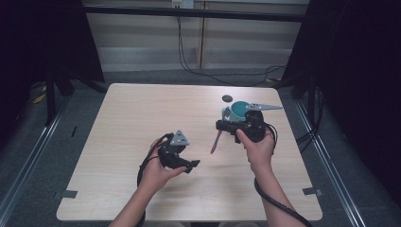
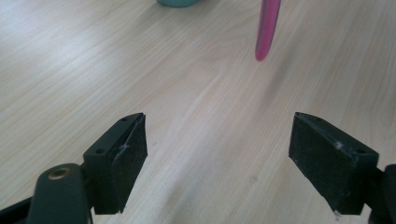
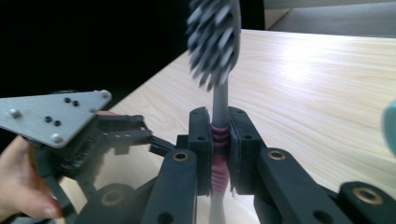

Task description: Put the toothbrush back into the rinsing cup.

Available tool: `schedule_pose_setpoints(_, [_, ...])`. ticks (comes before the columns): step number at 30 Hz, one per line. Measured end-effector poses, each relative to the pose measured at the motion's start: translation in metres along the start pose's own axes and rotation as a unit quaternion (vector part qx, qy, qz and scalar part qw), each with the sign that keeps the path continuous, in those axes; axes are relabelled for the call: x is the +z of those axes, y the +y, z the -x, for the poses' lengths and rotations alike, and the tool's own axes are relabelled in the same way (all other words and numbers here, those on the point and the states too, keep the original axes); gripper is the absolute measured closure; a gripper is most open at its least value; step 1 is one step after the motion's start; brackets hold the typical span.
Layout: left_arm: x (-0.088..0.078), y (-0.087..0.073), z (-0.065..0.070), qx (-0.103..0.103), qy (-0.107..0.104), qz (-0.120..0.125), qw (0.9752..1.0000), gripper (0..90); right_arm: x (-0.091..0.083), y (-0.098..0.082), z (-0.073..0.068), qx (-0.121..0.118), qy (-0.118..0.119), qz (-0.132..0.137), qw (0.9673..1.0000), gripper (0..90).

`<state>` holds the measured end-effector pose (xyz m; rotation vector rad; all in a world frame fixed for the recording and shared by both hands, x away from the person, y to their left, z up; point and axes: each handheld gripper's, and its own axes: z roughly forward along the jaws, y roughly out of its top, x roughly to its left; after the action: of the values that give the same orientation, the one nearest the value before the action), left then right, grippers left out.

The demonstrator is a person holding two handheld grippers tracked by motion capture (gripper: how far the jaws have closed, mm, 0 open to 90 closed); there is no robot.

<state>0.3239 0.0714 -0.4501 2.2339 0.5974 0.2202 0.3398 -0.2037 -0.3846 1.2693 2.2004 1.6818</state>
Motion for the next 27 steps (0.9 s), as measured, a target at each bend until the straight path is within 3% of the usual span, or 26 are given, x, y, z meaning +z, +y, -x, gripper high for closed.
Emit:
schedule_pose_setpoints(9, [-0.005,-0.011,-0.004,0.007,0.003,-0.012,0.9999,18.3,-0.009,0.003,0.006,-0.013,-0.018,-0.010,0.9997,81.4])
schedule_pose_setpoints(27, [-0.009,-0.037,-0.017,-0.012,-0.004,-0.018,0.9998,18.4,-0.019,0.017,0.011,-0.022,-0.028,-0.015,0.9992,81.4])
